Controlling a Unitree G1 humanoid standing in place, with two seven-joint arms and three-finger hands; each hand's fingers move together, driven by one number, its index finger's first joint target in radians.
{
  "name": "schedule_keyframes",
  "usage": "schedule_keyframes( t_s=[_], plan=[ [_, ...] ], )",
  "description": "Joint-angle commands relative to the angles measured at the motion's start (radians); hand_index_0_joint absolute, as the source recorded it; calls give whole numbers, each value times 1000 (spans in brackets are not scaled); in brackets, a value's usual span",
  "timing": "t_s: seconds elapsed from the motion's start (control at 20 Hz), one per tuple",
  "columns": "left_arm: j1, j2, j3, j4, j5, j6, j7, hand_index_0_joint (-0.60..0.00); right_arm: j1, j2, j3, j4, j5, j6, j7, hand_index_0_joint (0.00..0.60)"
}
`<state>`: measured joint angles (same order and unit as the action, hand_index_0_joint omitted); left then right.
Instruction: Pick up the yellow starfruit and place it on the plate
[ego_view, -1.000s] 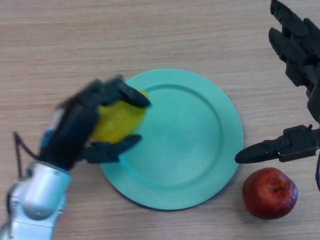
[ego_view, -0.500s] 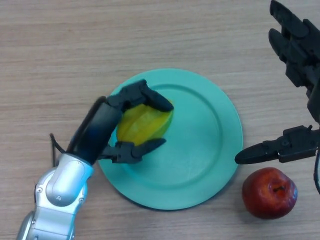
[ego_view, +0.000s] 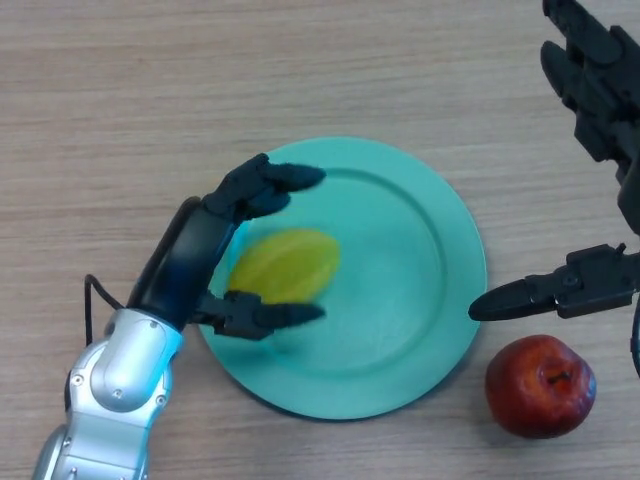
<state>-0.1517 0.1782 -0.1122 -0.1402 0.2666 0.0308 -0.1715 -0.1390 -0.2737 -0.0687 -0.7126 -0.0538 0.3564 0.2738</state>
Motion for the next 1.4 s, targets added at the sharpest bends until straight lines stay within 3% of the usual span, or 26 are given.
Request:
schedule_keyframes(
  t_s=[0.05,0.4,0.6,0.85,1.0,1.15,1.4],
  plan=[
    [-25,17,31,-59,28,-115,32,0,-27,-20,-48,-31,-26,-142,-46,0],
    [-19,28,80,-218,-17,3,68,0,-47,-36,-59,9,-13,-155,-55,0],
    [-16,55,160,-411,-213,202,77,0,-49,-25,-48,21,3,-156,-64,0],
    [-1,91,274,-428,-390,188,128,0,-50,-23,-49,83,2,-204,-87,0],
    [-12,114,304,-470,-609,301,204,0,-58,-20,-56,53,56,-167,-111,0],
    [-19,134,301,-496,-572,273,160,0,-60,-29,-72,57,114,-151,-104,0],
    [12,112,267,-498,-449,224,154,0,-27,-27,-77,86,106,-212,-130,0]
  ],
)
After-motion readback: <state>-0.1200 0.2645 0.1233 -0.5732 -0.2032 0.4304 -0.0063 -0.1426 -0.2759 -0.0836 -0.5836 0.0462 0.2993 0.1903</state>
